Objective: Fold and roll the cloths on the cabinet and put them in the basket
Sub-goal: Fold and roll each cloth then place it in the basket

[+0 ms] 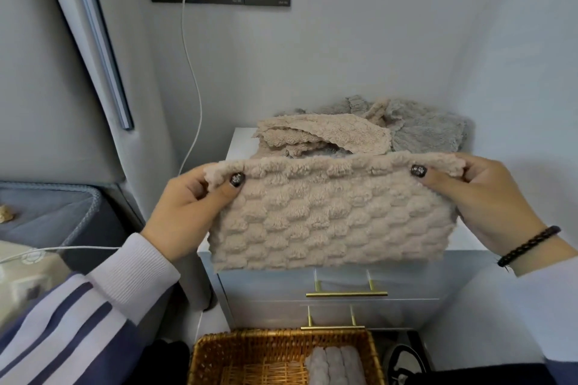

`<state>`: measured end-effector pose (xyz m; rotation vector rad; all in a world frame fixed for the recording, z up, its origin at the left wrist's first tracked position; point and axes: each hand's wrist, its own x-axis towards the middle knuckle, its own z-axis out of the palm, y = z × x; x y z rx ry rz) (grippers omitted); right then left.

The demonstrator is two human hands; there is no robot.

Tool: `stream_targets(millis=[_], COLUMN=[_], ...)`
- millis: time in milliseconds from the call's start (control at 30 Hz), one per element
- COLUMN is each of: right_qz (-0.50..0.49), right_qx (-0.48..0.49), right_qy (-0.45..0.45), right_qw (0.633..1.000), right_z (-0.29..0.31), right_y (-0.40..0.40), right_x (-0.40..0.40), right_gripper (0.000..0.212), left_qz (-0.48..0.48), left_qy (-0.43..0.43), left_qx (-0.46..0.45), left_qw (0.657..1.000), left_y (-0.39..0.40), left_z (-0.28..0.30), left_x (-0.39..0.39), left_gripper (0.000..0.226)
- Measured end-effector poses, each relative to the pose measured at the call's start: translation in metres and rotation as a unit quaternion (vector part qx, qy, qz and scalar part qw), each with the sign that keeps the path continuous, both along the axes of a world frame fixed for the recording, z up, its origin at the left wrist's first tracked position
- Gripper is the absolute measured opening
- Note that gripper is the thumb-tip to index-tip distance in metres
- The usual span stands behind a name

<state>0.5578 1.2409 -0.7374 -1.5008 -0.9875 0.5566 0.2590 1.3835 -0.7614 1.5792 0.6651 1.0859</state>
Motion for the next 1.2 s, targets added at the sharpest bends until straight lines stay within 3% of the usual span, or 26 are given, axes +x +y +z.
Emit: stream_targets(millis=[67, 133, 200, 267, 567, 833, 900, 1100, 1200], right_qz=[-0.026, -0.068, -0.100, -0.116, -0.165, -0.147, -0.148, -0.135, -0.077], right_qx=[-0.008, -0.066, -0.126, -0.151, -0.101, -0.135, -0.168, -0.270, -0.316], right_qy=[0.027, -0.062, -0.195, -0.261, -0.258, -0.173, -0.170, -0.200, -0.148], right_qw=[0.999, 0.994, 0.968, 0.946, 0.946, 0.965, 0.960, 0.932, 0.934], right_z=[-0.003, -0.012, -0.022, -0.030, -0.023, -0.027, -0.036, -0.048, -0.043], right_y=[0.005, 0.015, 0.025, 0.033, 0.040, 0.046, 0.051, 0.052, 0.050], right_x=[-0.002, -0.003, -0.004, -0.006, -0.007, -0.007, -0.007, -0.004, -0.003], right_gripper=[0.034, 0.030, 0.040, 0.043, 0.051, 0.054, 0.054, 0.047, 0.036], left_qz=[0.028, 0.050, 0.064, 0.069, 0.081, 0.118, 0.126, 0.212, 0.213], left_qy=[-0.018, 0.018, 0.071, 0.108, 0.076, 0.090, 0.120, 0.233, 0.271], left_qx=[-0.051, -0.082, -0.114, -0.154, -0.237, -0.198, -0.181, -0.126, -0.096], left_qw=[0.998, 0.995, 0.989, 0.980, 0.965, 0.969, 0.968, 0.941, 0.934], left_y=[0.000, 0.004, 0.013, 0.018, 0.019, 0.022, 0.027, 0.038, 0.039], left_z=[0.002, -0.004, -0.015, -0.026, -0.030, -0.032, -0.038, -0.052, -0.051], left_x=[0.005, 0.010, 0.016, 0.023, 0.034, 0.024, 0.019, 0.020, 0.025], left_gripper=[0.015, 0.014, 0.021, 0.031, 0.036, 0.058, 0.065, 0.046, 0.037])
